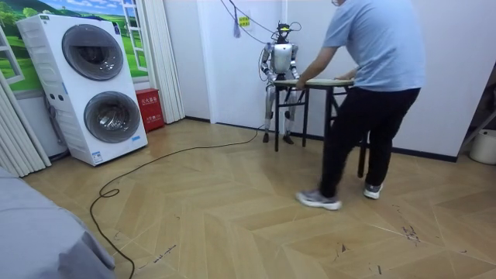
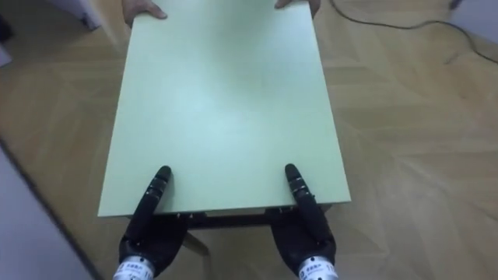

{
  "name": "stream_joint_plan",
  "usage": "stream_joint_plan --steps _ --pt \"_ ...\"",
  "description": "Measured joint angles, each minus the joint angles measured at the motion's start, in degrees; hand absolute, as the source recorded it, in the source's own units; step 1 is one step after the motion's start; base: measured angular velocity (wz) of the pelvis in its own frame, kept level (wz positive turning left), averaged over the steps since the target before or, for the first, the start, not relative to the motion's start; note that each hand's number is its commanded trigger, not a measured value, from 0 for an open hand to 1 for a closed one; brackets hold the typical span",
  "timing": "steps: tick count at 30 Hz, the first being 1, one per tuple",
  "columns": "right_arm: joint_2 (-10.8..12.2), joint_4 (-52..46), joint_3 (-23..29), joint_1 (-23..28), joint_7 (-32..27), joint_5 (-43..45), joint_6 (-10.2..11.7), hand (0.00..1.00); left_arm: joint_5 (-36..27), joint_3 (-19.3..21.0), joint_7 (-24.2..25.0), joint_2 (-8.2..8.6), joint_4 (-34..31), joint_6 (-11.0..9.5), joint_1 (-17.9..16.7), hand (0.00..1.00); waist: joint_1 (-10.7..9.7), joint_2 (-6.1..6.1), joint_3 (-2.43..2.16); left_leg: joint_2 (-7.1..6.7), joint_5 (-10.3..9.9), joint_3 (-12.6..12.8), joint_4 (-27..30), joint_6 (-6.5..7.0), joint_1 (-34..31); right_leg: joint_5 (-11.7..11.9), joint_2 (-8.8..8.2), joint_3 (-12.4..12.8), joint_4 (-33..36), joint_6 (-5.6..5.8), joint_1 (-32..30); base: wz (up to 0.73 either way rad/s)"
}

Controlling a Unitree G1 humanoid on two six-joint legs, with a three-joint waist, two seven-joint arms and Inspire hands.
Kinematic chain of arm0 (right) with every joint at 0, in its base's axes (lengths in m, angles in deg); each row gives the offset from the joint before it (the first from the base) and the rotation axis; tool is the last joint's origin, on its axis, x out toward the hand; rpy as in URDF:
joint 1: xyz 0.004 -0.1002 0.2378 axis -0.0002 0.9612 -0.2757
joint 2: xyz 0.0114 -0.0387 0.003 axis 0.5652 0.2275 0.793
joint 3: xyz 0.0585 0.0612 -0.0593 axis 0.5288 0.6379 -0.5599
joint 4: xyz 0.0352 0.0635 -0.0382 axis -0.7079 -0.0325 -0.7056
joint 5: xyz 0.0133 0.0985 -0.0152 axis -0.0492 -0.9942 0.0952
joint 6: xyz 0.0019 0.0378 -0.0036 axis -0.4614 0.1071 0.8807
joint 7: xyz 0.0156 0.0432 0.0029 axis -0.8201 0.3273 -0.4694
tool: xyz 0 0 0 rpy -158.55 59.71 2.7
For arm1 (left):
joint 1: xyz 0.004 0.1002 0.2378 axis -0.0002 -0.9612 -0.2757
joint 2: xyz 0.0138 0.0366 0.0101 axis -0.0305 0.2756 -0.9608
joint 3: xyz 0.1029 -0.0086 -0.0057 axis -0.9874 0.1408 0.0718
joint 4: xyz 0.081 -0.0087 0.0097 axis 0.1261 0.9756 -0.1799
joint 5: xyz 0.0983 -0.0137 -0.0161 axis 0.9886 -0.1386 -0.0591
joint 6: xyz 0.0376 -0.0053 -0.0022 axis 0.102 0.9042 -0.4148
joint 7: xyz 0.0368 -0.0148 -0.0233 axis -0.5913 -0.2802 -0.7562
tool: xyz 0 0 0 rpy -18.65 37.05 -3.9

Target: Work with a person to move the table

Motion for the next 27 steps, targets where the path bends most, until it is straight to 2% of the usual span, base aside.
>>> stream_joint_plan --steps 3,4,5,6,7,8,9,10,12,14,17,19,21,27 --pt "0.0 -0.1 0.2 -0.2 0.0 0.1 0.0 1.00 0.3 0.1 0.0 0.12 -0.1 -0.1 0.1 1.00 1.1 0.13 -0.03 -1.50 0.7 -0.9 -0.2 0.74 -0.5 -1.3 -1.48 0.1 3.0 0.41 -0.6 0.42" --pt "0.0 -0.1 0.2 0.0 0.0 -0.1 0.0 1.00 0.7 -0.1 -0.1 0.16 -0.2 -0.2 0.1 1.00 1.3 0.14 -0.02 -1.99 1.0 -2.0 -0.3 1.02 -0.5 -1.3 -1.81 0.4 5.0 0.42 -1.0 0.54" --pt "0.0 -0.1 0.3 0.5 0.0 -0.2 0.0 1.00 1.5 -0.2 -0.1 0.18 -0.2 -0.2 0.2 1.00 1.0 0.27 0.06 -2.60 1.3 -4.2 -0.2 1.15 -0.5 -1.3 -2.09 0.8 8.0 0.38 -2.0 0.71" --pt "0.3 -0.1 0.3 0.9 0.0 -0.2 0.1 1.00 1.9 -0.3 -0.2 0.11 -0.1 -0.2 0.2 1.00 0.7 0.28 0.07 -3.00 1.6 -5.8 -0.2 1.25 -0.5 -1.6 -2.20 1.3 9.7 -0.04 -2.5 0.96" --pt "1.0 -0.1 0.2 1.7 0.2 -0.2 0.5 1.00 2.3 -0.5 -0.3 -0.03 -0.1 -0.4 0.3 1.00 -0.1 0.28 0.10 -3.72 2.0 -9.1 -0.4 1.24 -0.4 -4.6 -0.59 5.8 9.7 -2.04 -3.6 1.04" --pt "1.1 -0.3 0.2 2.2 0.4 -0.3 0.6 1.00 2.3 -0.7 -0.3 -0.25 -0.1 -0.4 0.3 1.00 -0.4 0.18 0.07 -5.20 2.9 -11.4 -1.3 1.31 -0.4 -6.4 1.85 10.9 5.6 -3.29 -5.3 1.00" --pt "1.0 -0.5 0.2 2.4 0.4 -0.3 0.7 1.00 2.2 -0.8 -0.3 -0.40 -0.1 -0.4 0.3 1.00 -0.6 0.10 0.12 -5.99 3.4 -12.0 -1.5 1.38 -0.4 -6.3 2.67 13.0 3.9 -3.29 -6.5 1.23" --pt "0.4 -0.6 0.2 3.1 0.4 -0.5 1.3 1.00 2.2 -1.1 -0.8 -0.76 0.0 0.0 0.4 1.00 -2.2 0.32 -0.02 -7.65 4.6 -13.7 -1.8 1.36 -0.5 -4.7 3.67 14.8 4.7 -2.32 -7.0 0.98" --pt "0.4 -0.6 0.2 3.1 0.4 -0.7 1.4 1.00 2.2 -1.4 -1.0 -0.53 0.0 -0.2 0.1 1.00 -1.4 0.13 -0.02 -7.75 5.8 -13.1 -3.8 1.10 0.0 -4.2 3.42 13.4 3.9 -2.68 -6.8 0.59" --pt "0.3 -0.6 0.0 3.2 0.1 -0.7 0.7 1.00 1.8 -1.0 -1.0 -0.92 0.0 -0.2 -0.3 1.00 -1.1 -0.33 0.11 -7.75 6.6 -13.5 -5.0 1.04 0.5 -3.8 3.69 11.5 2.2 -2.95 -5.1 0.49" --pt "-0.1 -0.6 0.0 3.0 -0.6 -0.6 0.4 1.00 1.2 -1.1 -1.4 -0.85 0.0 0.0 -0.7 1.00 0.5 -0.74 0.13 -7.76 6.7 -13.7 -5.4 1.06 0.6 -3.1 4.09 10.0 -0.3 -3.06 -2.9 0.35" --pt "-0.2 -0.6 -0.1 2.9 -0.9 -0.6 0.4 1.00 1.1 -1.2 -1.7 -0.86 0.0 0.0 -0.7 1.00 1.3 -1.48 0.08 -7.55 6.8 -12.2 -5.5 1.26 0.5 -3.0 4.52 10.0 -1.1 -3.18 -1.9 0.56" --pt "-0.4 -0.6 -0.1 2.5 -1.2 -0.6 0.4 1.00 1.1 -1.2 -2.1 -0.72 0.0 0.0 -0.6 1.00 1.3 -1.93 0.02 -7.49 6.8 -11.4 -5.5 1.50 0.4 -3.1 4.74 10.1 -1.9 -3.30 -1.0 0.64" --pt "-0.5 -0.6 -0.2 1.6 -1.7 -0.6 0.5 1.00 1.1 -1.1 -2.3 -0.49 0.0 -0.1 0.2 1.00 0.8 -1.93 0.00 -7.75 7.0 -9.7 -5.5 2.11 -0.3 -3.1 5.03 5.7 -2.5 -3.30 0.9 0.55"
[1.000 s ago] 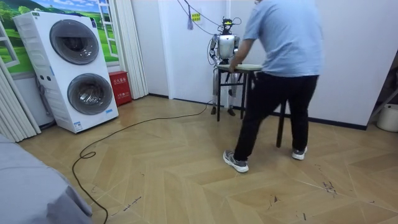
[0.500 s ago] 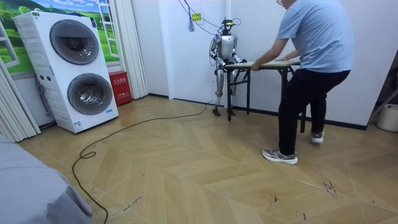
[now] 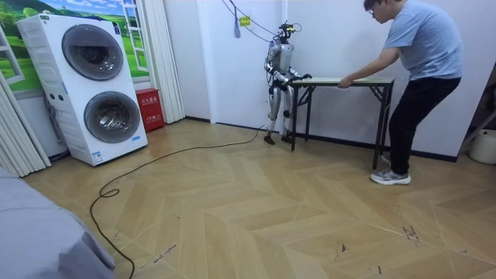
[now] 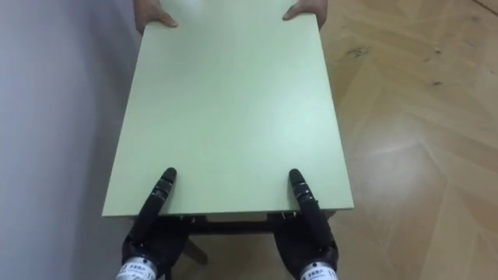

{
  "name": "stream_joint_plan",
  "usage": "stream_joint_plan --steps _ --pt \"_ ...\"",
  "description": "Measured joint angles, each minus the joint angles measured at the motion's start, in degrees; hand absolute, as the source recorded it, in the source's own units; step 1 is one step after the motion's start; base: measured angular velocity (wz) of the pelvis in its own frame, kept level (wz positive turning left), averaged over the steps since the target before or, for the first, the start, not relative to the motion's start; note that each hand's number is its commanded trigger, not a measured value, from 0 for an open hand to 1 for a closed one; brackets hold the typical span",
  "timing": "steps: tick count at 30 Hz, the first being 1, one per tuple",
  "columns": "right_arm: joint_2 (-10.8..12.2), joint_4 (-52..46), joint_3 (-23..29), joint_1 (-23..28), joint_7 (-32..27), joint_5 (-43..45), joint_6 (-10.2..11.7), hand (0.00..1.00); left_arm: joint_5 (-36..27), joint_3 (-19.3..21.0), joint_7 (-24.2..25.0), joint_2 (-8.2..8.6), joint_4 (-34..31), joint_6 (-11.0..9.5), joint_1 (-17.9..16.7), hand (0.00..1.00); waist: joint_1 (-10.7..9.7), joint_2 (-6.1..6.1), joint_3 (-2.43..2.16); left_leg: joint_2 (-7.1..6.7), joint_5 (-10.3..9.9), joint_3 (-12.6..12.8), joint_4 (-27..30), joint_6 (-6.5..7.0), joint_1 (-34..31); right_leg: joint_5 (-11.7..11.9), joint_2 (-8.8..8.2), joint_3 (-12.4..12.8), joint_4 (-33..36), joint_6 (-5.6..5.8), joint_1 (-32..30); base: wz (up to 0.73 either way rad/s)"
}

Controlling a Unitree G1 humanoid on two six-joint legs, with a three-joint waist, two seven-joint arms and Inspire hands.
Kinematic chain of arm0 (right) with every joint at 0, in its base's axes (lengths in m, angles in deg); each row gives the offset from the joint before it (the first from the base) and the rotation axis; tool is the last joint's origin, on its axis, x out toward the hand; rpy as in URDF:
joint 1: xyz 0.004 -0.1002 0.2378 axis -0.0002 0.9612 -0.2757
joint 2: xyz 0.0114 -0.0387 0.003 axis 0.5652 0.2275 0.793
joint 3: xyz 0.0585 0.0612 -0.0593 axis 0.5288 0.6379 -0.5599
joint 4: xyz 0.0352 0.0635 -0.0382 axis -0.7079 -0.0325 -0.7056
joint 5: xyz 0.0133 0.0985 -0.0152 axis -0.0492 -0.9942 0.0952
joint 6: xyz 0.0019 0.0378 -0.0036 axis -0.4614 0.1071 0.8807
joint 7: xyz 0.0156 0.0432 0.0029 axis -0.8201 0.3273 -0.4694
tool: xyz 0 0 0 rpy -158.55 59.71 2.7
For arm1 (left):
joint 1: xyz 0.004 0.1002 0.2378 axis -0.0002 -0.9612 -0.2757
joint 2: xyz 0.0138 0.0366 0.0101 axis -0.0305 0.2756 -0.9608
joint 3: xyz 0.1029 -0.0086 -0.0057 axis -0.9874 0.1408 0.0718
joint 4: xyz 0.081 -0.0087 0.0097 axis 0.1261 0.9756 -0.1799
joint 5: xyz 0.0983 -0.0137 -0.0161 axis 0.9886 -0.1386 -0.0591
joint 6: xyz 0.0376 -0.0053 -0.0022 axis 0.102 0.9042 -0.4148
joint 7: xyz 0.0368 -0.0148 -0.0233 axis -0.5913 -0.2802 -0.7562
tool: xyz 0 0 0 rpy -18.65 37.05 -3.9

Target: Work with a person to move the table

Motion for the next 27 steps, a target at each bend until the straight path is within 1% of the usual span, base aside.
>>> stream_joint_plan --steps 1,2,3,6,7,8,9,10,11,12,13,14,18,19,21,22,23,27 --pt "0.0 -0.1 0.1 -0.2 -0.1 0.0 0.0 1.00 0.0 0.1 -0.2 -0.09 0.0 0.0 0.4 1.00 0.0 0.01 0.00 0.25 0.1 1.4 0.0 0.50 -0.3 0.0 0.14 -0.4 0.1 0.00 0.4 0.46" --pt "0.0 -0.1 0.2 -0.3 -0.4 -0.1 0.0 1.00 0.0 0.0 -0.5 -0.09 0.0 0.0 0.6 1.00 -0.2 0.01 -0.01 0.81 0.1 2.9 0.0 0.88 -0.4 0.0 0.28 -0.4 0.2 0.00 0.6 0.40" --pt "0.0 -0.1 0.2 -0.3 -0.6 -0.2 0.0 1.00 0.0 -0.1 -0.8 -0.10 0.0 0.0 0.7 1.00 -0.2 0.06 -0.03 0.98 0.0 3.4 0.0 1.14 -0.3 0.0 0.37 -0.3 0.6 0.00 0.6 0.34" --pt "0.1 -0.1 0.2 -0.3 -1.3 -0.3 0.0 1.00 0.2 -0.7 -1.6 0.03 0.0 0.1 0.8 1.00 -0.5 0.42 0.03 0.90 0.0 1.4 0.0 1.31 0.2 0.0 0.48 -0.1 3.6 0.04 -0.5 0.26" --pt "0.0 -0.1 0.2 -0.3 -1.6 -0.3 0.0 1.00 0.2 -0.7 -2.0 0.02 0.0 0.2 0.8 1.00 -0.9 0.83 0.00 0.77 0.1 0.0 0.0 1.38 0.4 -0.4 0.58 1.1 5.5 0.34 -1.4 0.32" --pt "0.0 -0.1 0.3 -0.3 -1.7 -0.3 0.0 1.00 0.2 -0.8 -2.3 -0.01 0.0 0.3 0.9 1.00 -1.1 0.97 0.04 0.60 0.0 -0.9 -0.1 1.46 0.4 -1.3 0.66 4.6 5.1 0.29 -2.6 0.31" --pt "0.0 -0.1 0.3 -0.3 -1.7 -0.3 0.0 1.00 0.2 -0.9 -2.4 0.00 0.0 0.3 1.0 1.00 -1.0 1.01 0.05 0.45 0.0 -1.1 -0.2 1.48 0.4 -1.3 0.59 5.8 4.3 0.22 -3.6 0.26" --pt "-0.1 0.0 0.4 -0.3 -1.9 -0.3 0.0 1.00 0.2 -1.1 -2.7 0.19 0.2 0.4 1.0 1.00 -1.0 1.35 0.01 0.04 0.0 -1.5 -0.1 1.48 0.5 -0.8 0.11 7.2 3.8 -0.29 -5.7 0.32" --pt "-0.5 -0.1 0.4 0.1 -1.9 -0.3 0.2 1.00 0.1 -1.6 -3.4 0.17 0.2 0.5 0.9 1.00 -1.2 1.81 -0.20 -0.23 0.0 -1.3 -0.1 1.34 0.7 -0.4 -0.38 6.1 4.3 -0.83 -6.1 0.27" --pt "-0.7 -0.1 0.4 0.1 -2.0 -0.4 0.2 1.00 0.1 -1.5 -3.7 0.29 0.2 0.5 0.9 1.00 -1.0 1.97 -0.21 -0.22 0.1 -0.8 -0.1 1.30 0.7 -0.3 -0.52 5.5 4.2 -0.96 -6.0 0.22" --pt "-0.7 -0.1 0.4 0.1 -2.2 -0.4 0.2 1.00 0.1 -1.5 -3.8 0.36 0.2 0.5 0.9 1.00 -0.9 2.21 -0.19 -0.12 0.1 0.4 -0.3 1.25 0.6 -0.3 -0.54 4.9 3.8 -1.03 -5.6 0.29" --pt "-0.4 -0.1 0.3 0.2 -2.4 -0.4 0.2 1.00 0.1 -1.4 -3.9 0.21 0.2 0.5 0.9 1.00 -1.6 2.19 -0.21 0.11 0.1 1.9 -0.8 1.32 0.7 -0.5 -0.54 4.4 3.9 -0.95 -4.9 0.38" --pt "-0.2 -0.3 0.2 0.1 -2.7 -0.3 0.2 1.00 0.1 -1.4 -3.9 0.02 0.2 0.6 1.1 1.00 -1.8 2.09 -0.25 -0.34 -0.3 1.9 -1.0 2.03 0.7 -0.6 -0.29 3.6 3.0 -0.81 -3.9 0.27" --pt "-0.3 -0.3 0.3 0.0 -2.7 -0.3 0.2 1.00 0.1 -1.5 -3.9 0.02 0.2 0.6 1.2 1.00 -2.1 2.01 -0.26 -0.40 -0.4 2.0 -1.1 2.20 0.9 -0.5 -0.29 3.8 3.0 -0.72 -3.6 0.24" --pt "-0.3 -0.2 0.2 0.0 -2.8 -0.4 0.2 1.00 0.1 -1.5 -3.9 -0.17 0.2 0.7 1.2 1.00 -2.5 1.90 -0.21 -0.46 -0.6 2.2 -1.7 2.41 1.9 -0.5 -0.25 4.9 2.9 -0.69 -2.9 0.16" --pt "-0.3 -0.2 0.2 0.0 -2.8 -0.4 0.2 1.00 0.1 -1.2 -3.9 -0.19 0.2 0.9 1.2 1.00 -2.6 1.82 -0.16 -0.57 -0.6 2.2 -2.0 2.42 2.2 -0.5 -0.23 6.0 2.8 -0.68 -2.6 0.04" --pt "-0.3 -0.1 0.2 0.1 -2.8 -0.4 0.1 1.00 0.1 -1.0 -4.0 -0.19 0.2 0.9 1.2 1.00 -2.7 1.65 -0.06 -0.72 -0.6 2.2 -2.1 2.47 2.4 -0.5 -0.21 6.4 2.1 -0.67 -2.1 0.00" --pt "-0.3 0.0 0.2 0.0 -2.8 -0.4 0.0 1.00 0.1 -0.9 -4.0 -0.28 0.2 1.0 1.2 1.00 -2.6 1.35 -0.03 -0.82 -0.6 2.6 -2.5 2.48 2.5 -0.5 -0.22 7.1 1.3 -0.65 -1.8 -0.01"
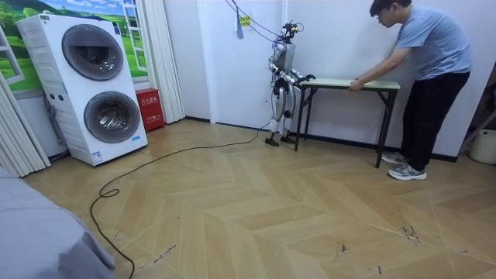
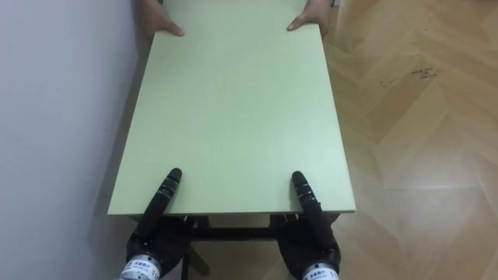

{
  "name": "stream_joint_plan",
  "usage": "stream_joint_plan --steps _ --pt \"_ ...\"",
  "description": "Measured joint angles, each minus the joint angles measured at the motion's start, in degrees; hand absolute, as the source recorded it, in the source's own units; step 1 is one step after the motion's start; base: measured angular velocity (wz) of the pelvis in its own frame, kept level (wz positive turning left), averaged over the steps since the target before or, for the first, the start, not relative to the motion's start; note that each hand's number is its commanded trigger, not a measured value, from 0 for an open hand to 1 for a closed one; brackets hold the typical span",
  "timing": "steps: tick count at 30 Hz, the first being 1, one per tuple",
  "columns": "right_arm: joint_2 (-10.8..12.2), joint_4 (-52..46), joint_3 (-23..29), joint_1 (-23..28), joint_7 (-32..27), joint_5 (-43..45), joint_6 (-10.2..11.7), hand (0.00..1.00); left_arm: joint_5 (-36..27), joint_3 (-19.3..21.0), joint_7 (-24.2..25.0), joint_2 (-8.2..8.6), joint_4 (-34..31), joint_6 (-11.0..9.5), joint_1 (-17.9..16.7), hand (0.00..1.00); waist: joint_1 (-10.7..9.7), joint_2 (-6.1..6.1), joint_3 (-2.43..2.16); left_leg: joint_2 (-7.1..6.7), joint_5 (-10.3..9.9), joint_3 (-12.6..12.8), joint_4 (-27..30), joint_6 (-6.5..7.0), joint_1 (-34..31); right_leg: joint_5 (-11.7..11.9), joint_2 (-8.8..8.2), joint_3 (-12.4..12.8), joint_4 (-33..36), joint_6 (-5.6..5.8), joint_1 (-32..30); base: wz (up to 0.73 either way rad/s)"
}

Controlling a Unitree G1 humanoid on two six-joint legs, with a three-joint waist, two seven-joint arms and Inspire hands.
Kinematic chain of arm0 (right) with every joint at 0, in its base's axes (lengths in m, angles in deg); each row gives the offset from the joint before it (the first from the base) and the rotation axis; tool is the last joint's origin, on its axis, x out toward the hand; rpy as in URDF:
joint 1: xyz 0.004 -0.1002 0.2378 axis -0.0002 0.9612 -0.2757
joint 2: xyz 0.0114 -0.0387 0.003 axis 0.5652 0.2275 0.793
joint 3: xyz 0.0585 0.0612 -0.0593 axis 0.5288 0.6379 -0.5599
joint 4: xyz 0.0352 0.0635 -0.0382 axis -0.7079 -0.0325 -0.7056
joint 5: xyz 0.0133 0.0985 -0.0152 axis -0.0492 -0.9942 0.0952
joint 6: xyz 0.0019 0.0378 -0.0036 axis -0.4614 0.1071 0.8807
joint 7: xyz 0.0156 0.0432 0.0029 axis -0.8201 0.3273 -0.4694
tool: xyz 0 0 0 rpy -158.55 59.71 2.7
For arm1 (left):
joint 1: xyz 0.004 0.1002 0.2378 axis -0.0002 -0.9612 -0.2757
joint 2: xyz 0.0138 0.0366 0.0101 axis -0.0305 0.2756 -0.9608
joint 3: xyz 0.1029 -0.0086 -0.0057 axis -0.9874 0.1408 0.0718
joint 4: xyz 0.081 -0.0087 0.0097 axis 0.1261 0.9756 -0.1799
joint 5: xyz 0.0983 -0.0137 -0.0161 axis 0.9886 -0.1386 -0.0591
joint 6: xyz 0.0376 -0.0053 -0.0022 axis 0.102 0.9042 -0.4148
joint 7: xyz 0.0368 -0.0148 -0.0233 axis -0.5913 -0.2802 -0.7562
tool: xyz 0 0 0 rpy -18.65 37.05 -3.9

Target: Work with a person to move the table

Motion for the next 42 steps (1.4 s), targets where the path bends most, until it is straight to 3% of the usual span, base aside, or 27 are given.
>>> stream_joint_plan --steps 7,13,14,15,16,21,25,28,42 --pt "1.3 4.0 0.1 -0.5 2.5 0.0 -0.1 1.00 0.2 0.0 0.0 -1.11 0.6 0.8 -0.2 1.00 0.0 -1.14 -0.04 0.00 0.0 0.1 0.0 0.01 0.3 0.0 0.05 0.2 -0.4 0.06 0.5 0.00" --pt "1.5 5.9 0.7 -0.6 3.7 0.0 -1.1 1.00 0.7 0.0 0.3 -1.10 2.0 1.0 -0.2 0.98 0.2 -1.12 -0.06 0.00 -0.3 0.0 0.4 0.34 0.7 0.2 0.07 0.5 -0.4 0.33 1.0 0.00" --pt "1.6 6.2 0.7 -0.6 3.7 0.0 -1.2 0.91 0.8 0.0 0.4 -1.06 2.4 1.0 -0.2 0.87 0.2 -1.09 -0.05 0.00 -0.5 0.0 0.4 0.35 1.0 0.3 0.07 0.6 -0.4 0.39 1.2 0.00" --pt "1.6 6.4 0.8 -0.7 3.8 0.0 -1.2 0.38 0.8 0.0 0.6 -0.97 2.7 1.0 -0.2 0.16 0.2 -1.06 -0.06 0.00 -0.6 0.0 0.4 0.27 1.1 0.3 0.07 0.6 -0.4 0.43 1.2 0.00" --pt "1.6 6.9 0.9 -0.7 3.9 0.0 -1.3 0.00 0.9 0.0 0.9 -0.70 3.3 1.0 -0.1 0.00 0.2 -0.93 -0.14 -0.02 -0.7 -0.1 0.4 0.34 1.4 0.3 0.08 0.7 -0.4 0.48 1.2 -0.04" --pt "1.5 9.0 1.0 -1.5 5.7 0.2 -1.6 0.00 1.0 0.0 2.5 -0.43 5.0 1.1 0.0 0.00 0.2 -0.73 -0.27 -0.09 -0.7 -0.2 0.0 0.43 2.2 0.4 0.03 0.9 -0.4 0.62 1.7 -0.04" --pt "-0.5 9.8 1.1 -1.6 9.4 3.8 -2.4 0.00 8.9 -0.7 5.7 -3.25 5.6 3.5 0.5 0.00 0.2 -0.22 -0.59 -0.07 -0.7 0.0 0.0 0.42 2.3 0.4 0.03 1.4 -0.4 0.63 1.8 -0.03" --pt "-1.0 10.0 1.1 -1.6 9.7 5.4 -2.8 0.00 12.1 -0.6 5.8 -3.70 6.0 4.5 0.6 0.00 0.1 -0.16 -0.63 -0.05 -0.7 0.1 -0.1 0.42 2.9 0.4 0.03 1.5 -0.4 0.63 2.3 -0.02" --pt "-0.9 10.3 1.6 -1.8 13.3 6.8 -3.1 0.00 12.5 -0.1 7.5 -4.70 6.1 5.0 0.6 0.00 0.0 -0.65 -0.53 -0.05 -0.7 0.0 -0.2 0.41 3.1 0.5 0.04 1.4 -0.5 0.75 2.6 0.00"
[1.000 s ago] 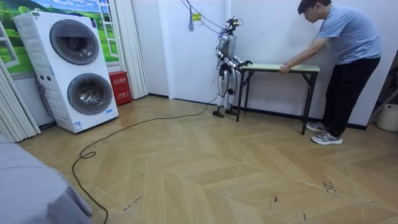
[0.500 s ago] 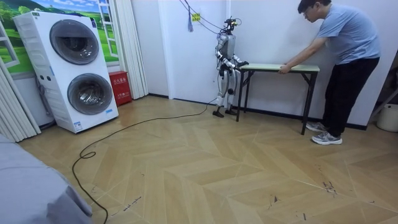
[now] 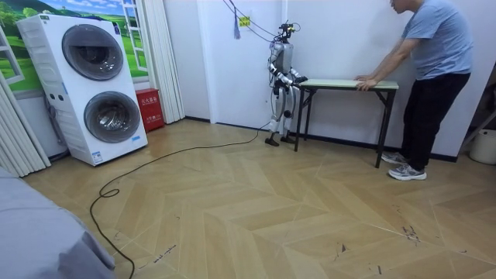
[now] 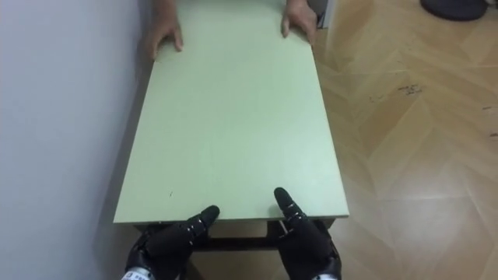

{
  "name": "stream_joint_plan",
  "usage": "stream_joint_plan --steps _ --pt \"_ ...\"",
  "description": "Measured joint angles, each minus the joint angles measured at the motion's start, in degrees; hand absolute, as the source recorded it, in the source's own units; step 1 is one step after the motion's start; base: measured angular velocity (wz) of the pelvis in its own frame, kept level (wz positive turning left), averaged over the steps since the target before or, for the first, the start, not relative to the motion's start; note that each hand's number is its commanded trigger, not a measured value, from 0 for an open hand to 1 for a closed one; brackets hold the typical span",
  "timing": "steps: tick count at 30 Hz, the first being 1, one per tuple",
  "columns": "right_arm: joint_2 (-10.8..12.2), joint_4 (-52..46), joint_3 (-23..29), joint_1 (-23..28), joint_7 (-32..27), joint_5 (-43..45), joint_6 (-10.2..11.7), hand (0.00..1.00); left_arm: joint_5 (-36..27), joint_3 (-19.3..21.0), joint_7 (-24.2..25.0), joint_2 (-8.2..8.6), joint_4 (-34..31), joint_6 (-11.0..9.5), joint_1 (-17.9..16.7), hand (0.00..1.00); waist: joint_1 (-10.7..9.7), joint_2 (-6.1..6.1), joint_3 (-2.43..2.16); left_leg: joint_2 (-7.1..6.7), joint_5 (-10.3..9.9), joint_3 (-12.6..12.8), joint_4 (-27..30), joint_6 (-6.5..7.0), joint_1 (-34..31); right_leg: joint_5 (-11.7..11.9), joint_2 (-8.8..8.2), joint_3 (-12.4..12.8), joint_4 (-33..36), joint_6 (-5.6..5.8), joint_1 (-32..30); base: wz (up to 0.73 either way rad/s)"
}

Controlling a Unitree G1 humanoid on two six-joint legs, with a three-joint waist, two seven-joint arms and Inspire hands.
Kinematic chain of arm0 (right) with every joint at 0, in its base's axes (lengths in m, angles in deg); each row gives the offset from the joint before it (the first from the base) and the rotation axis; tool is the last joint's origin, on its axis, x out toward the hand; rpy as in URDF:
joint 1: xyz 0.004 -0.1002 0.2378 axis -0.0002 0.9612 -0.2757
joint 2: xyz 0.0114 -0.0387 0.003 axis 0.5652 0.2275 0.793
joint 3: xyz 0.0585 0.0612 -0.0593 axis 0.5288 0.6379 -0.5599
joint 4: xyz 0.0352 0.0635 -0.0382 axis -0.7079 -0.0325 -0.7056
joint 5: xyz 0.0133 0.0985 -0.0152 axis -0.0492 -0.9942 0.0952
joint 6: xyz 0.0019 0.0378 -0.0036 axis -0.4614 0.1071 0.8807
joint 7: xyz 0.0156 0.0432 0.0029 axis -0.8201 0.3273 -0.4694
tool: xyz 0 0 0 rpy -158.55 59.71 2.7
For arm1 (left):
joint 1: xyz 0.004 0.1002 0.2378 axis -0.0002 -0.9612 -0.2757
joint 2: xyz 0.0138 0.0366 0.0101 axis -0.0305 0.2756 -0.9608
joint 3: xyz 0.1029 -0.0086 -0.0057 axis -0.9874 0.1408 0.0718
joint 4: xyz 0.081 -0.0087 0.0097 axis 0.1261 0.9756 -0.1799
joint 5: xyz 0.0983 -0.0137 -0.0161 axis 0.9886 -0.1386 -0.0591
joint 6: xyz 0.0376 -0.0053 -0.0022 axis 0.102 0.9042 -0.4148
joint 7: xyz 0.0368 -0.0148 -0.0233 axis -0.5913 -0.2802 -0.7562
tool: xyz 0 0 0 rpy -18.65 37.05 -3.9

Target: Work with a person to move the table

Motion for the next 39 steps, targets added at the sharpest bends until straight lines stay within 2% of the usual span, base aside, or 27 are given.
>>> stream_joint_plan --steps 4,12,14,18,23,27,30,32,33,34,35,38,39 --pt "0.0 0.2 0.1 -0.2 1.7 3.5 -0.1 0.00 0.2 0.0 0.1 -0.21 0.0 0.0 0.0 0.00 -0.1 -0.29 -0.08 -0.01 0.0 -0.1 0.0 0.01 0.0 0.0 0.02 -0.1 0.0 0.00 0.0 0.00" --pt "0.0 3.8 0.7 -0.2 4.5 10.7 -1.0 0.00 4.7 0.0 2.2 -1.12 2.6 0.3 0.2 0.00 -0.2 -0.63 -0.01 -0.17 0.0 -0.8 0.0 0.00 0.7 0.0 0.14 -0.1 0.0 0.00 0.8 0.03" --pt "-0.1 6.7 0.7 -1.0 5.4 12.3 -2.0 0.00 6.3 0.2 3.1 -1.19 6.6 0.8 1.3 0.00 0.2 -0.76 -0.13 -0.20 -0.1 -1.0 -0.1 0.10 0.9 0.0 0.22 0.0 0.0 -0.01 1.0 -0.04" --pt "-0.5 12.7 1.2 -2.4 6.7 19.9 -2.1 0.00 11.3 1.0 3.3 -1.41 11.1 1.2 1.4 0.00 0.0 -0.84 -0.27 -0.21 -0.1 -1.5 0.0 0.17 0.7 0.2 0.32 -0.2 -0.1 -0.19 0.8 -0.03" --pt "-1.4 24.2 2.1 -3.7 6.9 32.5 -3.4 0.00 14.8 1.6 3.6 -2.50 19.8 1.4 1.5 0.00 0.2 -1.42 -1.26 -0.31 0.1 -2.4 0.0 -0.13 1.0 0.3 0.57 -0.1 -0.1 -0.31 1.0 0.02" --pt "-1.7 29.6 3.0 -3.8 6.3 36.9 -4.4 0.00 17.2 2.3 3.6 -2.99 22.2 1.8 0.9 0.00 0.3 -1.45 -1.16 -0.26 0.0 -2.4 0.0 -0.10 1.2 0.3 0.62 0.0 -0.1 -0.38 1.1 -0.03" --pt "-1.4 34.5 4.1 -4.8 5.1 36.6 -4.5 0.00 17.5 3.8 3.6 -2.99 26.9 1.4 1.2 0.00 0.4 -1.41 -1.05 -0.49 0.2 -3.3 -0.5 -0.27 1.9 0.6 0.79 -0.1 -1.0 -0.66 1.5 -0.20" --pt "-1.6 37.3 5.0 -5.0 3.6 36.8 -4.4 0.00 19.0 4.9 3.6 -2.90 29.6 1.2 1.3 0.00 0.1 -1.66 -0.97 -1.49 0.7 -6.2 -1.0 -1.01 1.9 0.8 0.87 -0.3 -2.2 -0.75 1.5 -0.13" --pt "-1.6 38.0 5.3 -5.0 3.5 36.9 -4.4 0.00 19.3 5.1 3.6 -2.88 30.1 1.0 1.4 0.00 -0.1 -1.84 -1.00 -1.49 1.0 -5.9 -1.1 -1.45 1.8 0.8 0.68 -1.0 -2.8 -0.76 1.6 0.00" --pt "-1.5 39.4 6.0 -4.9 3.2 37.4 -4.4 0.00 19.3 5.2 3.6 -2.79 30.6 1.0 1.6 0.00 0.0 -2.06 -1.07 -0.97 1.1 -4.4 -0.7 -1.64 1.5 0.7 0.26 -1.6 -3.6 -0.92 1.7 0.00" --pt "-1.6 41.0 6.5 -4.7 3.1 38.8 -4.4 0.00 19.2 5.6 3.7 -2.52 31.7 0.9 2.0 0.00 0.0 -2.08 -1.09 0.09 0.7 -2.1 0.1 -1.12 1.1 0.7 0.18 -2.6 -3.7 -0.82 2.0 0.00" --pt "-1.3 44.5 8.0 -4.7 2.3 41.4 -4.5 0.00 19.8 5.9 3.6 -2.08 35.7 0.7 2.6 0.00 0.0 -1.99 -1.25 -0.46 -0.1 -2.9 0.6 -0.89 1.4 0.7 0.76 -1.9 -3.9 -0.56 2.8 0.07" --pt "-1.2 45.3 8.3 -4.8 2.0 41.4 -4.5 0.00 19.9 5.9 3.6 -1.93 36.4 0.6 2.8 0.00 0.1 -2.25 -1.10 -0.56 -0.1 -2.9 0.4 -0.86 1.7 0.7 0.71 -1.8 -3.9 -0.52 3.0 0.05"
